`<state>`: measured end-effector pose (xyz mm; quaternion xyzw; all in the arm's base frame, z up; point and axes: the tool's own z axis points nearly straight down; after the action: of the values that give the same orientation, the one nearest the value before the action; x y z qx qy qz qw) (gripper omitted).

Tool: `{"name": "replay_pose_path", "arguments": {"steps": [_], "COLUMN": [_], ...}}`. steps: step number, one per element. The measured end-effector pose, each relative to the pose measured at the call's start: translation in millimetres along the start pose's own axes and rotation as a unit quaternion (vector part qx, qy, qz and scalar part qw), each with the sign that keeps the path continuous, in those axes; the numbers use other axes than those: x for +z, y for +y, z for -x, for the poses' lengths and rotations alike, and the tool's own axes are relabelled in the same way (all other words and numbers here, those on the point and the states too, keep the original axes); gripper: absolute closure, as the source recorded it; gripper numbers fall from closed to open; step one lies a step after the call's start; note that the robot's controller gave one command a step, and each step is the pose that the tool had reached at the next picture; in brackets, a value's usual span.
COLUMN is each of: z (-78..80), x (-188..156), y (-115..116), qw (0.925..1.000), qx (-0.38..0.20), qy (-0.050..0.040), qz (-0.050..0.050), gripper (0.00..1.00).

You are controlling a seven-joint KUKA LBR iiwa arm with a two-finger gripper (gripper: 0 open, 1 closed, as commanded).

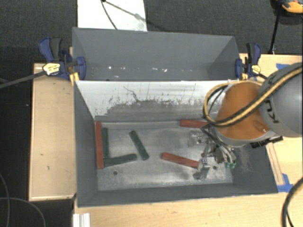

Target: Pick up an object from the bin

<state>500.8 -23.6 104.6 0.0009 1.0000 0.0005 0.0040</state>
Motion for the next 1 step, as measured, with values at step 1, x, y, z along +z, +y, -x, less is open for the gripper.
{"name": "replay_pose_path", "arguments": {"steps": [1], "z": [-3.2], "x": [20.3], "y": [0.2], "qw": [0.9997], "qx": [0.024], "qy": [0.0024], "qz": [-0.001], "gripper": [0.00]}}
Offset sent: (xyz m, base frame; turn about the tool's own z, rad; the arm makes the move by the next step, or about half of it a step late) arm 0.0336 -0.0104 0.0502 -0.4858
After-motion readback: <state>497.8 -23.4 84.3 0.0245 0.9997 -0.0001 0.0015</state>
